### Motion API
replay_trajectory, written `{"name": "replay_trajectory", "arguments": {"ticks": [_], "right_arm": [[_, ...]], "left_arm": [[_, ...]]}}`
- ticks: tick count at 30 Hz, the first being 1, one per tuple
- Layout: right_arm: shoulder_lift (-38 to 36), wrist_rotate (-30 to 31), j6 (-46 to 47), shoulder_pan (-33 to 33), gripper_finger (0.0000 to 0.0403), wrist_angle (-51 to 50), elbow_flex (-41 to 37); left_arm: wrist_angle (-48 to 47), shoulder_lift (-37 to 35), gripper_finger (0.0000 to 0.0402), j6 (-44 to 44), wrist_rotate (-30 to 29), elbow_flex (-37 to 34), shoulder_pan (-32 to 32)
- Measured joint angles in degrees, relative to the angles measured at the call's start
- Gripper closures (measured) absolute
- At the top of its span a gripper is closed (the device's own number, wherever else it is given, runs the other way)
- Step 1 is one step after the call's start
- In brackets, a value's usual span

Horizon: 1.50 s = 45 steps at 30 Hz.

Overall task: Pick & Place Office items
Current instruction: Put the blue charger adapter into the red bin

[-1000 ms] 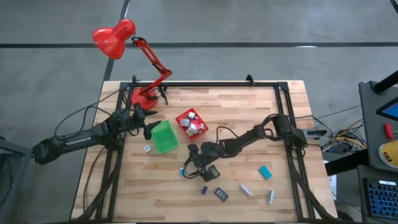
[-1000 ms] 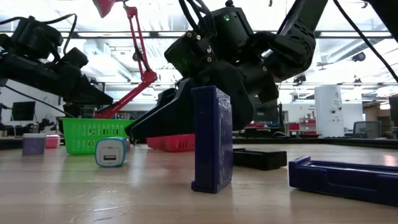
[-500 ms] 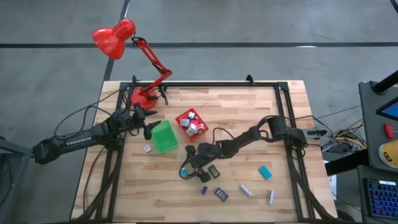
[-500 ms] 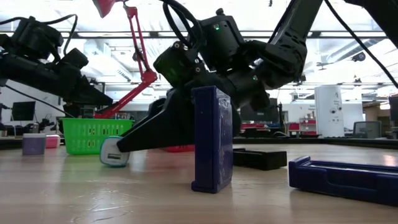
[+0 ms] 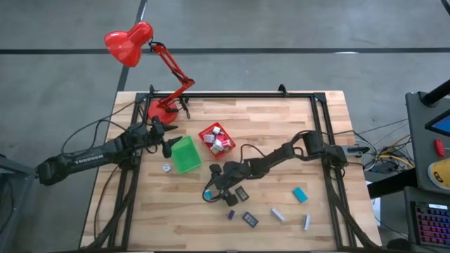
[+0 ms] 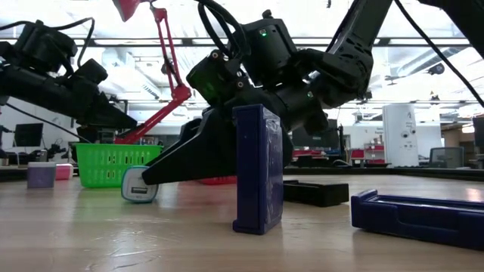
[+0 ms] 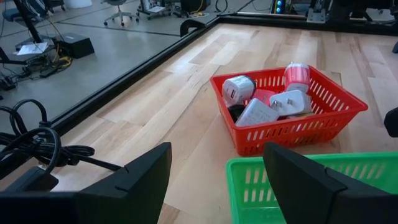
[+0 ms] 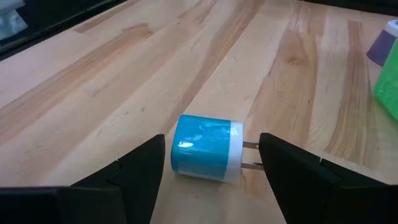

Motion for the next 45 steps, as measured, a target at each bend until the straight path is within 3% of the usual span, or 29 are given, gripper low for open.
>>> {"name": "replay_trajectory", "arguments": {"ticks": [24,36,45], "right_arm": [[-0.2,0.1,-0.2,0.0,0.0236,-0.1,0.0],[-1.3,0.0,-0.2,-0.2,0.0239,-0.1,0.0],[-9.0,0.7,-3.1,-2.6,0.0233,-3.7,-1.1]], "left_arm": [[0.0,0.0,0.0144,0.0,0.0,0.0,0.0],[0.0,0.0,0.0144,0.0,0.0,0.0,0.0],[-0.1,0.0,0.0144,0.0,0.0,0.0,0.0]]}}
